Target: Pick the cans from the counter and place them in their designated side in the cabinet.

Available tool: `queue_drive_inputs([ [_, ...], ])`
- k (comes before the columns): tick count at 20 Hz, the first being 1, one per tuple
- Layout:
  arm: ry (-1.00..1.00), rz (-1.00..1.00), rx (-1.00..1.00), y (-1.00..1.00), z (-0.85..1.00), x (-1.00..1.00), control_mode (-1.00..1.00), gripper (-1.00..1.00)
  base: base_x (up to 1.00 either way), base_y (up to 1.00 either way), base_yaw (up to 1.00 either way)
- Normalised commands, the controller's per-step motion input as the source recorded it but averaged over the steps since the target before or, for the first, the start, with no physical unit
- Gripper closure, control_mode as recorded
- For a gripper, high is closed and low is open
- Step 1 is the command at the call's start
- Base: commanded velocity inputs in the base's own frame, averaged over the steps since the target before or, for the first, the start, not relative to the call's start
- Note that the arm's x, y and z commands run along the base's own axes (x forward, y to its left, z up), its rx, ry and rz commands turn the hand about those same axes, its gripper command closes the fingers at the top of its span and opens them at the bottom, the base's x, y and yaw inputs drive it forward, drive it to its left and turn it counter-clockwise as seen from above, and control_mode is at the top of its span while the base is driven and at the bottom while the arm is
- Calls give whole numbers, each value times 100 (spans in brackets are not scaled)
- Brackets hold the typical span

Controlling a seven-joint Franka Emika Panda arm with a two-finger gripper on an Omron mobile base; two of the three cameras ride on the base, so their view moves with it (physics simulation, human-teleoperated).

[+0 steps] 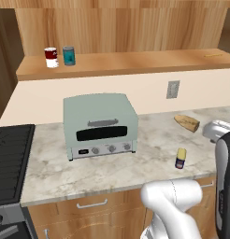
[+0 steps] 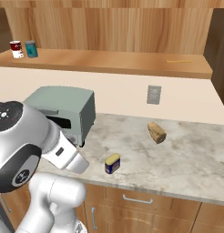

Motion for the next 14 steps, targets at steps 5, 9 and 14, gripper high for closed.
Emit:
queue_drive_inputs([
  [5, 0, 0, 0, 0, -8, 18, -100, -100, 0, 0, 0],
  [9, 1, 0, 0, 0, -10, 13, -100, -100, 0, 0, 0],
  [14, 3, 0, 0, 0, -17, 10, -100, -100, 0, 0, 0],
])
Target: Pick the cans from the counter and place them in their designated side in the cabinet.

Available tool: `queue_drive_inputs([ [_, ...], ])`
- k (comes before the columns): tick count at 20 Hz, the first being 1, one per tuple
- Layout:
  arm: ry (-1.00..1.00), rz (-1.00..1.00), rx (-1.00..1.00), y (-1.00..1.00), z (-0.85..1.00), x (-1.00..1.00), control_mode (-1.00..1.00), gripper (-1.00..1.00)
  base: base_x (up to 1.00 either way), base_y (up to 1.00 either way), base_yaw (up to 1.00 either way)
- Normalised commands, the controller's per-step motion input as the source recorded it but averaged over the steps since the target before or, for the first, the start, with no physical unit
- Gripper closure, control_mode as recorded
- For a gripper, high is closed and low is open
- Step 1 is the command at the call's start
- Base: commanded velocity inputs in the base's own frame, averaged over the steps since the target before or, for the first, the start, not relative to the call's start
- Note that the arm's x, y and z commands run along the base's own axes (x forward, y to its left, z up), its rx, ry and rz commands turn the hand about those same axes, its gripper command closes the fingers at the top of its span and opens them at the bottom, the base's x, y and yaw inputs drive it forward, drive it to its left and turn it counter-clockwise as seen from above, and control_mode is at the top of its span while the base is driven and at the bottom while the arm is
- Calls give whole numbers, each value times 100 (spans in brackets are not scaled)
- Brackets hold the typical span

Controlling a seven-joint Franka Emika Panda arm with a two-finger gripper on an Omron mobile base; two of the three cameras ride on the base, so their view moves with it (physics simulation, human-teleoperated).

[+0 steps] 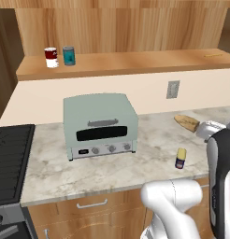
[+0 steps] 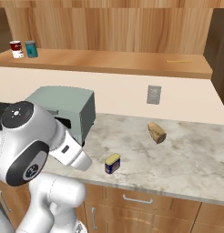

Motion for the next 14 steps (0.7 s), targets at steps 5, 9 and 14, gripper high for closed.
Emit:
queue_drive_inputs([
  [5, 1, 0, 0, 0, -17, 16, -100, -100, 0, 0, 0],
  [9, 1, 0, 0, 0, -15, 21, -100, -100, 0, 0, 0],
  [14, 0, 0, 0, 0, -14, 21, -100, -100, 0, 0, 0],
])
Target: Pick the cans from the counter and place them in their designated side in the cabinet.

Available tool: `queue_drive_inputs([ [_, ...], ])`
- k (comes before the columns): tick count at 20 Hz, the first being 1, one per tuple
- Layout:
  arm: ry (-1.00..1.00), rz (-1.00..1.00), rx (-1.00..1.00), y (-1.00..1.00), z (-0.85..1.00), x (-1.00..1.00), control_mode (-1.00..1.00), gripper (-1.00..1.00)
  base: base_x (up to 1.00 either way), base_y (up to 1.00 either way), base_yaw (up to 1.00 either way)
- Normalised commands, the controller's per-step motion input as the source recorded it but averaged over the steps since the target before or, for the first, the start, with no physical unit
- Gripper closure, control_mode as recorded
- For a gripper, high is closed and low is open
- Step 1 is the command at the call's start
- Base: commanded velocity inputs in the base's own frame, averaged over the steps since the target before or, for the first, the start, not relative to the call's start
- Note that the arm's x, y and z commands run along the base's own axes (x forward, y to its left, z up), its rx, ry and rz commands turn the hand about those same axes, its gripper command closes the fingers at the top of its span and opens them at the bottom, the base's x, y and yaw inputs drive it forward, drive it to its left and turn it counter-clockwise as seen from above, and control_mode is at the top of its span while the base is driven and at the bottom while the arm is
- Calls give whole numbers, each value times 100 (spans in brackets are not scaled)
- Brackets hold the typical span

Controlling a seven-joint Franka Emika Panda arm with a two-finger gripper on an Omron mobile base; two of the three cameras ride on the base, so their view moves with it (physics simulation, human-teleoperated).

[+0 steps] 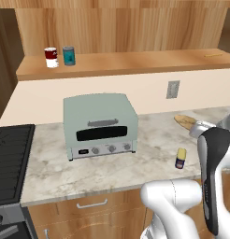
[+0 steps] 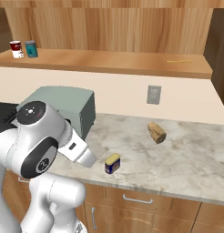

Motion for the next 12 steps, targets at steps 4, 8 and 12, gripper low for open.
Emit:
queue_drive_inputs([
  [4, 0, 0, 0, 0, -16, 25, -100, -100, 0, 0, 0],
  [8, 0, 0, 0, 0, -17, 16, -100, -100, 0, 0, 0],
  [12, 0, 0, 0, -5, -18, 11, -100, -100, 0, 0, 0],
])
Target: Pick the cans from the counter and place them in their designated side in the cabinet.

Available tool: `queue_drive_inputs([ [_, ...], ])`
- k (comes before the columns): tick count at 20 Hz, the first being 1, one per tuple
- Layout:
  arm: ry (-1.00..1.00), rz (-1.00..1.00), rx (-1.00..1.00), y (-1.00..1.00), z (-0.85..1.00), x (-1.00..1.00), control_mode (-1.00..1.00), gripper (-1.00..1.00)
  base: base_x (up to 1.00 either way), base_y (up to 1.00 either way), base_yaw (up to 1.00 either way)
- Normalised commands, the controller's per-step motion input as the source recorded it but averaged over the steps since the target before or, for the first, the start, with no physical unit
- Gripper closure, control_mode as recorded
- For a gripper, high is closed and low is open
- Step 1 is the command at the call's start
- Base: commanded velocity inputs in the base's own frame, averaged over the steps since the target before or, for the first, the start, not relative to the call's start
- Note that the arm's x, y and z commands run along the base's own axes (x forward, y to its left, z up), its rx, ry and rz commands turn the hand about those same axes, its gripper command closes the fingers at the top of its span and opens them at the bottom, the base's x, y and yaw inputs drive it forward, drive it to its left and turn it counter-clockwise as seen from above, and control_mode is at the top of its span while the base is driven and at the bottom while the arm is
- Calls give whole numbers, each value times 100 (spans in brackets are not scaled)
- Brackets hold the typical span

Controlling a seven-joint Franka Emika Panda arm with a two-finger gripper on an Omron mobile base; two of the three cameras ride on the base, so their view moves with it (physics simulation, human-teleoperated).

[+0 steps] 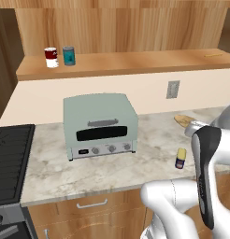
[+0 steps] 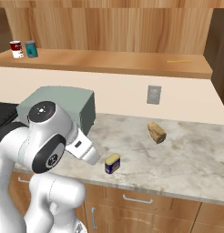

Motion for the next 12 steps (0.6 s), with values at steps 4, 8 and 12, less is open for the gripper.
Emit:
queue_drive_inputs([
  [4, 0, 0, 0, -12, -22, 6, -100, -100, 0, 0, 0],
  [8, 0, 0, 0, -8, -22, 9, -100, -100, 0, 0, 0],
  [12, 0, 0, 0, 0, -24, 15, -100, -100, 0, 0, 0],
])
